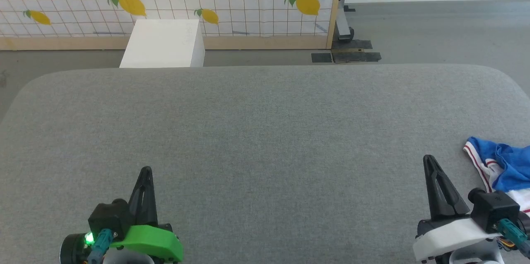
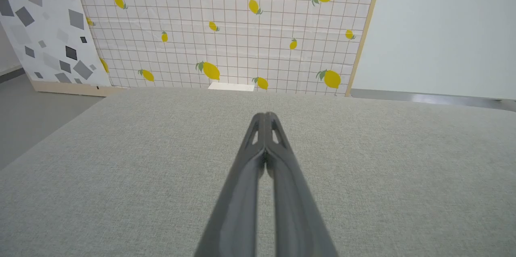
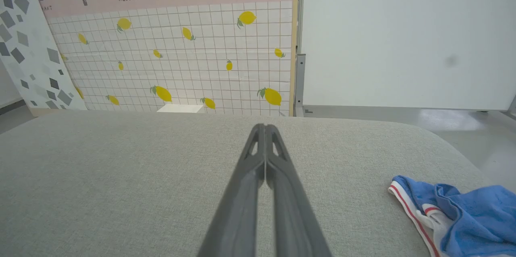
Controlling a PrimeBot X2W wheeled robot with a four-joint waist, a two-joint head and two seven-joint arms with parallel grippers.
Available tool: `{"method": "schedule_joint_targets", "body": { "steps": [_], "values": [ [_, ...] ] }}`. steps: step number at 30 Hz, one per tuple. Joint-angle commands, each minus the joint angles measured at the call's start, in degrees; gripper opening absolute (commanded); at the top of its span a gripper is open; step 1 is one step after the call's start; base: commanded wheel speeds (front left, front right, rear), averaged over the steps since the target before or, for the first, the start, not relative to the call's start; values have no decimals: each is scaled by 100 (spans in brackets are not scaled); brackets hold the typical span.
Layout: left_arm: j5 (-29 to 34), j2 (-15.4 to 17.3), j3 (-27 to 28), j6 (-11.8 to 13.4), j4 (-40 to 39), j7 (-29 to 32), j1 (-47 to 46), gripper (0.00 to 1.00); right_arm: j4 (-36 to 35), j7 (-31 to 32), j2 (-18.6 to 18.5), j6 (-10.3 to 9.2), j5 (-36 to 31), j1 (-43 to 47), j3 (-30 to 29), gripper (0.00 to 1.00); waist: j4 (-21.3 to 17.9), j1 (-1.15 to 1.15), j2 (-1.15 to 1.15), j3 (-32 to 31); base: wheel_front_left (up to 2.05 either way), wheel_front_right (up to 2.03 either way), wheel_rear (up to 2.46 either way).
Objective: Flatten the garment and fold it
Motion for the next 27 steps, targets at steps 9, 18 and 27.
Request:
{"method": "schedule_joint_targets", "body": {
  "steps": [9,18,27],
  "values": [
    [105,-5,-9,17,-28,134,-115,0,24,97,5,-4,-112,-145,37,0,7,0,0,5,0,0,0],
    [172,-6,-13,20,-41,239,-140,0,31,178,6,-5,-161,-181,61,0,14,0,0,10,0,0,0],
    [237,-6,-17,23,-53,342,-164,0,37,257,7,-5,-208,-216,85,0,20,0,0,16,0,0,0]
  ]
}}
